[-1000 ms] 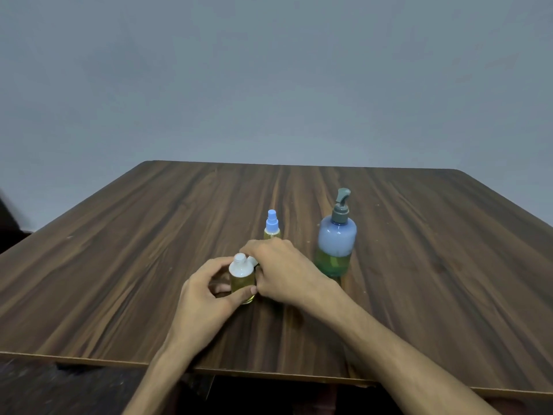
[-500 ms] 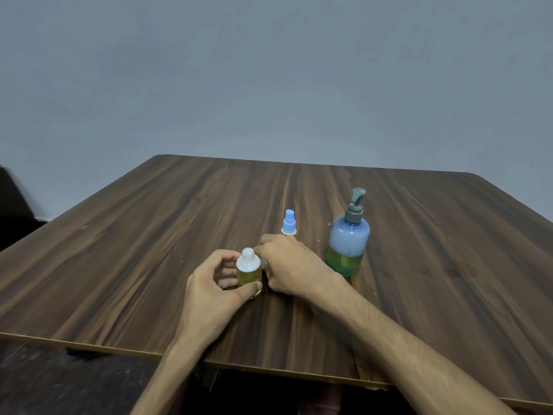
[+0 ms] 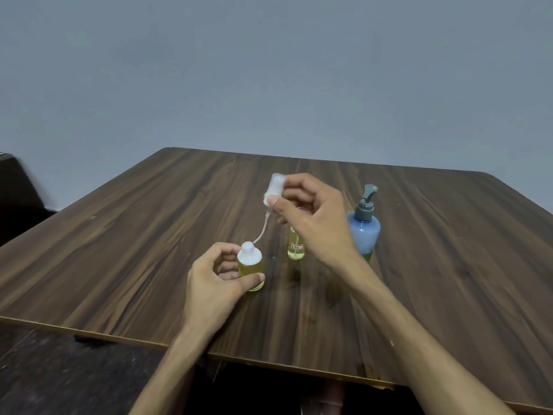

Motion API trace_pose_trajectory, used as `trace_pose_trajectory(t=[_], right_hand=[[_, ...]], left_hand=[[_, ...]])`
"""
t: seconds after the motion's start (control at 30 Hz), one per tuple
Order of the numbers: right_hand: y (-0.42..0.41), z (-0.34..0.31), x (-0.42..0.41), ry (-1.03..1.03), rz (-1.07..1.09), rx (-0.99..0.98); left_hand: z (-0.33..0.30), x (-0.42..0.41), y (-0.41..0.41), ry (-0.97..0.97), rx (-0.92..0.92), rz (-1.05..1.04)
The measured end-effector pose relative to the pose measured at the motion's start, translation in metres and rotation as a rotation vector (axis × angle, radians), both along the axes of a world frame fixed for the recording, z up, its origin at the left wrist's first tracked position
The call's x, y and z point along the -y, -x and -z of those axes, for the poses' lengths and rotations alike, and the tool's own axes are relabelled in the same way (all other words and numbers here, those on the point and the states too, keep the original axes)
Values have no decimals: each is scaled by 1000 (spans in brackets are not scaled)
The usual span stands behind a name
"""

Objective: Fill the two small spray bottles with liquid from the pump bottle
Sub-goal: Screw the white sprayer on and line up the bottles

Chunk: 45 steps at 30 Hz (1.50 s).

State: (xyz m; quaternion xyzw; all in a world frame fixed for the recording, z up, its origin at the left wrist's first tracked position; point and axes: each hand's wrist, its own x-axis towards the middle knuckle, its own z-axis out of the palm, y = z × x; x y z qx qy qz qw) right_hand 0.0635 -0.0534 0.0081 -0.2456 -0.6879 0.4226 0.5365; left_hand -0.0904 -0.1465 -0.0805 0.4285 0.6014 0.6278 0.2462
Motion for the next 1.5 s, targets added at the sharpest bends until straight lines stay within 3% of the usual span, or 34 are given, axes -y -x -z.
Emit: trace_pose_trajectory(t=[0.1, 0.37, 1.03, 1.5], right_hand=[[-14, -3, 4, 73, -68, -71], [-26, -13, 9, 4, -71, -157], [-10, 35, -4, -44, -139, 331], [-14, 8, -12, -164, -149, 638]], left_hand=[[0, -2, -3, 11, -43, 18], [0, -11, -9, 28, -62, 55], [3, -12, -8, -9, -30, 119], [4, -14, -7, -10, -30, 127]])
